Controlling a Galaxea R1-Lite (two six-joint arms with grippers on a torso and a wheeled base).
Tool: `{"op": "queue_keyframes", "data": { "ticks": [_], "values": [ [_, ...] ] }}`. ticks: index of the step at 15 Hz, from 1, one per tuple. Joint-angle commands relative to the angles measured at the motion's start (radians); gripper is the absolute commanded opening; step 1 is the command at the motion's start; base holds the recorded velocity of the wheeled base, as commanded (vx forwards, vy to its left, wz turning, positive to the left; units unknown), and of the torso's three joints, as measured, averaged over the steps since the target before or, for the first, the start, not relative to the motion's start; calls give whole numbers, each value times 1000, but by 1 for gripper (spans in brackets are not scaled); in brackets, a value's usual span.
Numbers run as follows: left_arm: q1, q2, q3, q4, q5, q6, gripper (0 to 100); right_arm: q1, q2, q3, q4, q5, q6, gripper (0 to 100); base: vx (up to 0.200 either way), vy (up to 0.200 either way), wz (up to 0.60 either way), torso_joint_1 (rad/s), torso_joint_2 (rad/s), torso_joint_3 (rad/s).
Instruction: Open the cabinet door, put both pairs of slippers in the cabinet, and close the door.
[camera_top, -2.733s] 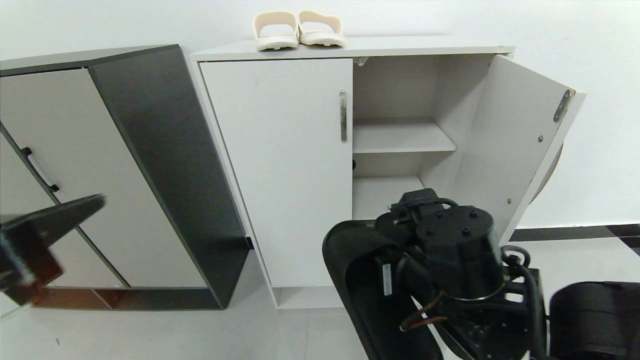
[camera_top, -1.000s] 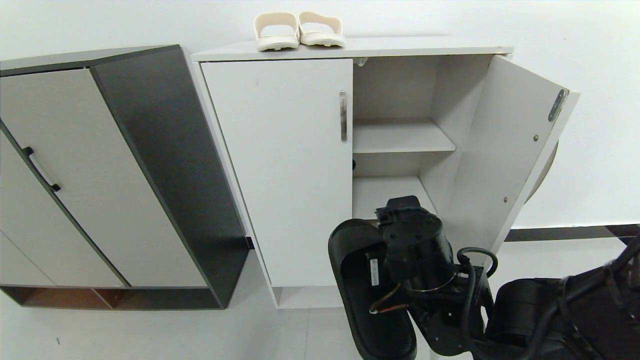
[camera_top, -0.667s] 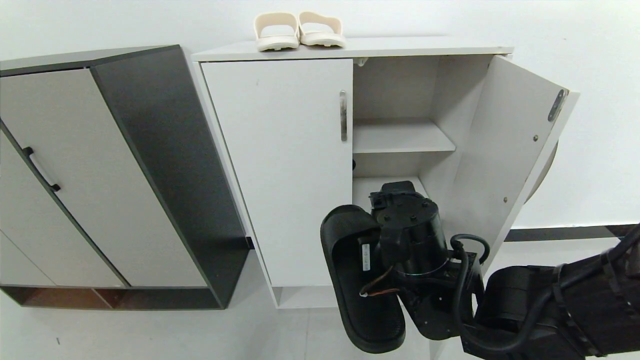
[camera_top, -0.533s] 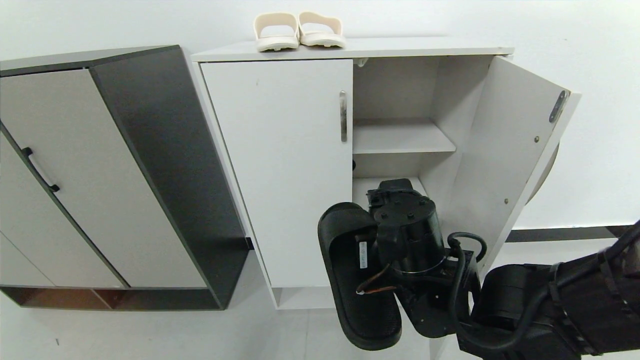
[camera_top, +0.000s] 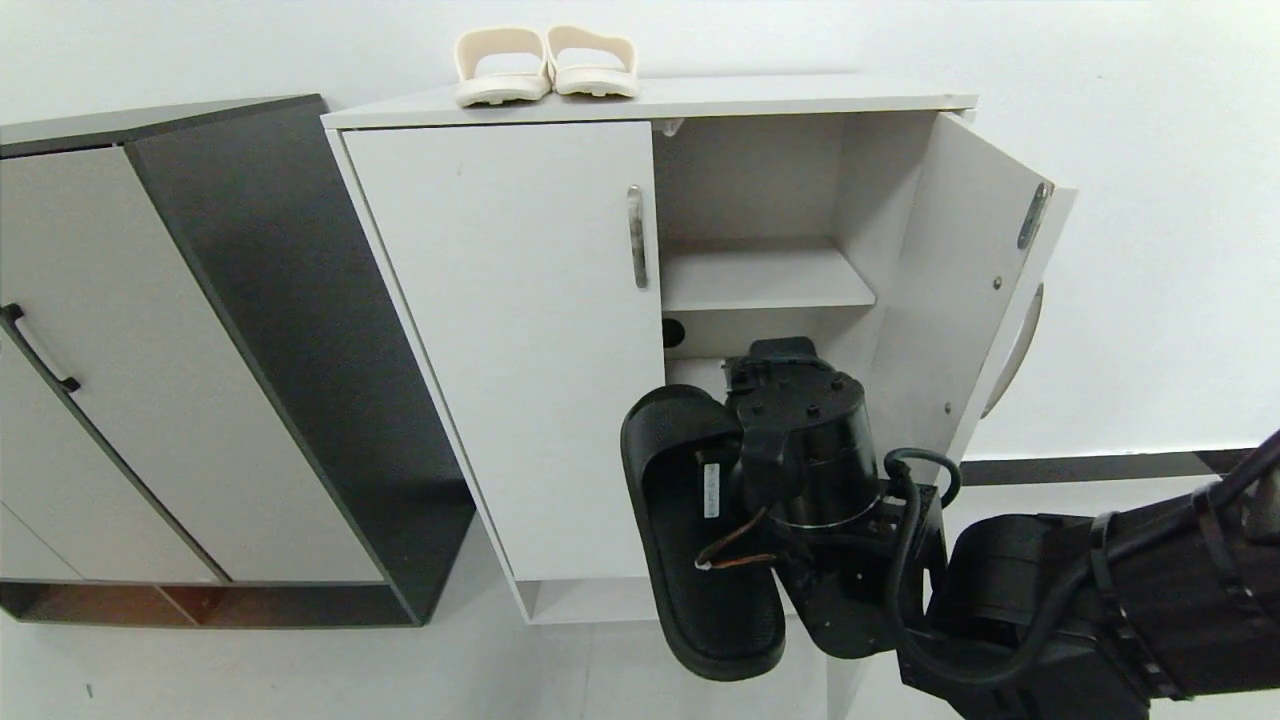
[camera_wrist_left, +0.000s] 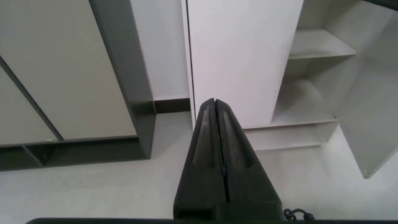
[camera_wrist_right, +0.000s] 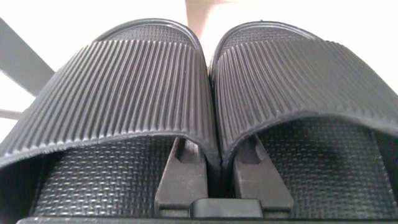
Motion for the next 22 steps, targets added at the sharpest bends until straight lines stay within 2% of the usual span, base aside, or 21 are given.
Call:
{"op": "queue_keyframes", "data": {
  "ticks": [1,4,9,22],
  "values": [
    [0,2,0,0,1,0,0,-1,4,0,0,-7,1,0,0,0,0,0,0,0],
    [0,2,0,0,1,-14,0,-31,10,15,1,-33,3,0,0,0,0,0,0,0],
    [0,2,0,0,-1,-14,0,-70,-8,78,-2,-56,4,0,0,0,0,0,0,0],
    [0,2,0,0,-1,-14,0,-123,-240,321,-2,-56,7,0,0,0,0,0,0,0]
  ]
}}
